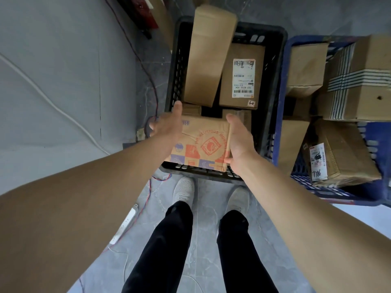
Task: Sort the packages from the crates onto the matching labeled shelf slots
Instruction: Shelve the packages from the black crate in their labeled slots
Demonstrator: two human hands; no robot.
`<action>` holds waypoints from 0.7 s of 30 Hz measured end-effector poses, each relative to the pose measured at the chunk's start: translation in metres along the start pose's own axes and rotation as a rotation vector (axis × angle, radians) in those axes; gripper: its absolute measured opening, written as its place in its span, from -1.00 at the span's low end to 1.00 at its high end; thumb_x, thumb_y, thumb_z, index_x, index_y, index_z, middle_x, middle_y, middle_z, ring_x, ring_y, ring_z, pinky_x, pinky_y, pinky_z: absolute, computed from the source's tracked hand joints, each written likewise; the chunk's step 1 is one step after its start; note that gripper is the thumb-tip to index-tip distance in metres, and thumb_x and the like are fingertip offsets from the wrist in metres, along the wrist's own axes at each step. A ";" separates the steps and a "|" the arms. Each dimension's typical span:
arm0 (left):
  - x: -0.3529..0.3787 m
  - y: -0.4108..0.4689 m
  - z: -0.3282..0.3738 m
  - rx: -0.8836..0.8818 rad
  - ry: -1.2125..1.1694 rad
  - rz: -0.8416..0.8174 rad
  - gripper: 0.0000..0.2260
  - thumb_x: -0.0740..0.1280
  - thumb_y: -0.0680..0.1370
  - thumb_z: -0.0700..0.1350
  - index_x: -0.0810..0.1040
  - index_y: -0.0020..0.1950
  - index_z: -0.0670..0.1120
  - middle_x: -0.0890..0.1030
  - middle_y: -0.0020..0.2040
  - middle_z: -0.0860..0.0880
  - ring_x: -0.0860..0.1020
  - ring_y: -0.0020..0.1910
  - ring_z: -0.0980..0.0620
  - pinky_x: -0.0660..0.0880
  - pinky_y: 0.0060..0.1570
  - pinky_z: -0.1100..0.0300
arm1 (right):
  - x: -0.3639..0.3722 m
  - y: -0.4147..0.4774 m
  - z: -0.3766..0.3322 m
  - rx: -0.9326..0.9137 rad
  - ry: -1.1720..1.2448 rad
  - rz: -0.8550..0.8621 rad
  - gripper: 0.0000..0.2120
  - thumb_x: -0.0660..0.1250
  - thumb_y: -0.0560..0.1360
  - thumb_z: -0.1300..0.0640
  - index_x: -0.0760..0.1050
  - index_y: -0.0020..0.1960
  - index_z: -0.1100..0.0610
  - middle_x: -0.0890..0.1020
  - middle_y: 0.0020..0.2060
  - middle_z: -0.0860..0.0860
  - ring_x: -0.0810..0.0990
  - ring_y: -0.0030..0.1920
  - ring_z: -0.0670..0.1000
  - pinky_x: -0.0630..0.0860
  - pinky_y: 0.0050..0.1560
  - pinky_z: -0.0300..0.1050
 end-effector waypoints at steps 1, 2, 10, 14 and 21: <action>-0.001 0.009 -0.005 -0.009 -0.041 -0.010 -0.13 -0.02 0.42 0.55 0.43 0.48 -0.01 0.38 0.46 -0.18 0.43 0.37 -0.21 0.39 0.35 -0.18 | -0.002 0.003 0.002 0.013 0.003 0.004 -0.61 0.28 0.61 -0.20 0.57 0.21 0.09 0.70 -0.13 0.03 0.67 -0.16 0.02 0.54 -0.21 -0.08; 0.001 0.019 -0.013 -0.021 -0.084 -0.038 -0.04 -0.01 0.28 0.61 0.49 0.42 0.02 0.48 0.40 -0.16 0.53 0.28 -0.18 0.46 0.29 -0.17 | -0.004 0.007 0.006 0.021 0.005 0.011 -0.59 0.28 0.61 -0.21 0.57 0.24 0.08 0.71 -0.12 0.03 0.68 -0.14 0.03 0.56 -0.19 -0.06; 0.002 0.011 -0.027 -0.113 -0.269 -0.203 -0.35 0.05 0.54 0.48 0.58 0.25 0.01 0.72 0.03 -0.08 0.70 -0.14 -0.06 0.60 -0.36 0.12 | -0.012 0.012 0.012 -0.006 0.045 0.072 -0.44 0.19 0.54 -0.39 0.52 0.28 0.01 0.71 0.02 0.05 0.69 0.03 0.09 0.56 -0.13 0.01; -0.009 0.008 -0.046 -0.180 -0.418 -0.127 -0.34 0.00 0.54 0.48 0.60 0.21 0.03 0.70 0.03 -0.03 0.66 -0.13 0.00 0.42 -0.01 0.03 | -0.033 0.007 0.005 -0.076 0.199 0.180 -0.55 0.23 0.57 -0.32 0.50 -0.15 0.06 0.66 -0.20 0.02 0.68 -0.13 0.08 0.60 -0.27 -0.12; -0.013 0.018 -0.081 -0.281 -0.509 -0.040 -0.44 0.25 0.46 0.40 0.52 0.26 0.02 0.65 0.11 -0.03 0.64 0.05 -0.13 0.49 -0.14 0.00 | -0.057 0.011 0.021 -0.095 0.035 0.269 -0.84 0.24 0.54 0.23 0.47 -0.21 0.17 0.63 -0.16 0.14 0.64 -0.07 0.23 0.62 0.01 0.15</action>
Point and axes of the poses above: each hand's wrist, its own y-axis towards the middle knuckle, its own x-axis out of the palm, z = x × y, the point moved 9 cm from there along y, towards the middle knuckle
